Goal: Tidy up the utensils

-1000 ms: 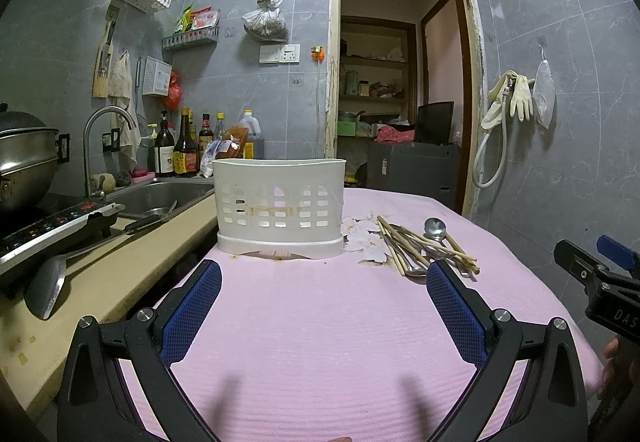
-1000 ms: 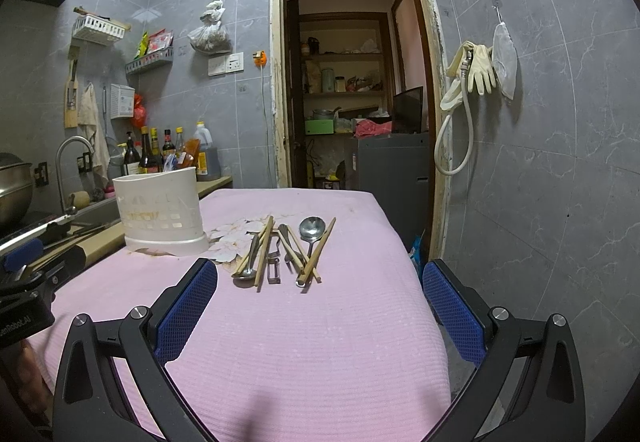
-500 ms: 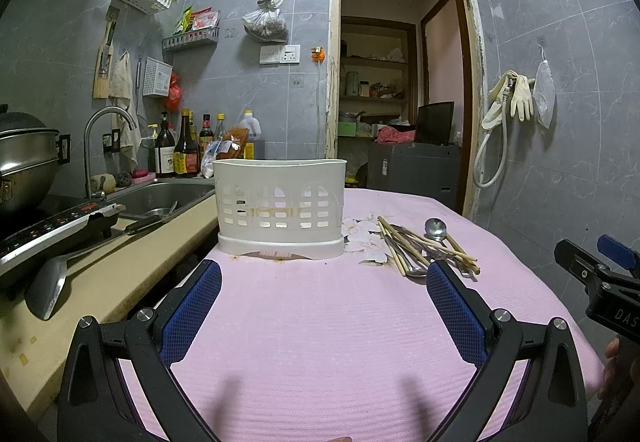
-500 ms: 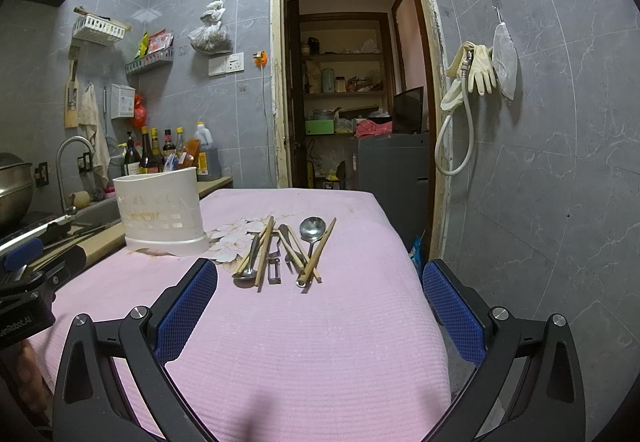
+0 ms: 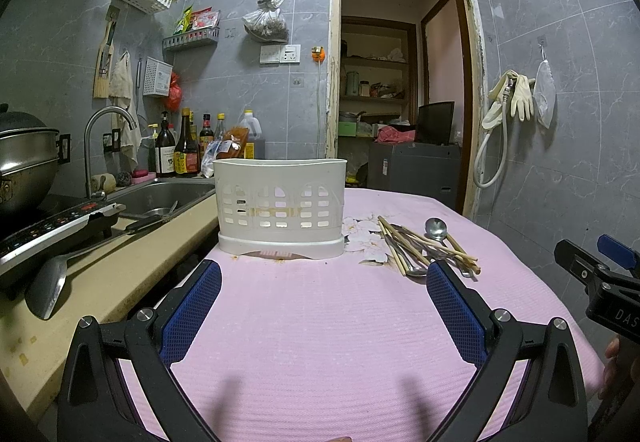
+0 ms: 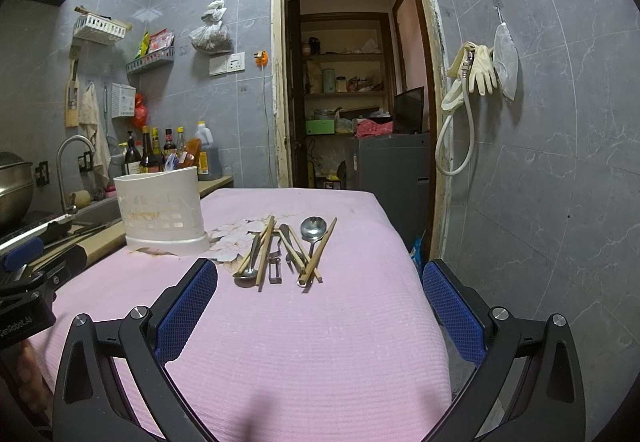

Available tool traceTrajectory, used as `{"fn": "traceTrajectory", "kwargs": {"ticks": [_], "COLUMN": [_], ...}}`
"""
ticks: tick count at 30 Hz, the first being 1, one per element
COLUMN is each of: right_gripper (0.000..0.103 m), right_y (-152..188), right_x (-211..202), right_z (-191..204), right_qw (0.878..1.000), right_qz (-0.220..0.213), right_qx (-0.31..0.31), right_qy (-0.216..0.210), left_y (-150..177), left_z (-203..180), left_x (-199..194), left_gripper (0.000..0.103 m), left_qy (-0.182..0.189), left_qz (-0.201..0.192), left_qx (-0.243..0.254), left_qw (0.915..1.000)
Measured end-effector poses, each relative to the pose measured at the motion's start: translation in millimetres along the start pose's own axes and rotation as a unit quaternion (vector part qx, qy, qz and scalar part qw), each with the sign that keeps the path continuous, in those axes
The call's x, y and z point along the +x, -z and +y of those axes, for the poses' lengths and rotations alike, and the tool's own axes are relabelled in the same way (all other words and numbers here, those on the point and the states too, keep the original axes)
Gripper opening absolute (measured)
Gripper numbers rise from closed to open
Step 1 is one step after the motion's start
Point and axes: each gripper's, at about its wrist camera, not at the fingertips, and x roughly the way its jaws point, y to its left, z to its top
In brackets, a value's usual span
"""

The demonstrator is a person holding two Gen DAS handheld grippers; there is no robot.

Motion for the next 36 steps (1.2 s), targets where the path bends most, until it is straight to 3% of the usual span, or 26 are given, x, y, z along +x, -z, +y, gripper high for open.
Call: {"fn": "traceTrajectory", "kwargs": {"ticks": [18,36], "right_gripper": [0.103,0.103], "right_y": [-1,-52], "right_x": [0,23], "right_z": [1,-19], "right_qw": [1.000,0.997], "right_qz": [-0.004,-0.068], "right_qx": [-0.003,-0.042], "right_qy": [0.000,0.015], "left_y": [-3,-56], "left_z": [1,3], "left_x": [0,45], "left_gripper": [0.101,0.101], "left_qy": [-0.004,-0.043], "left_qz": [-0.001,-0.010], "left_qx": [0.000,0.018], "left_qw": [1.0000,0.9989]}}
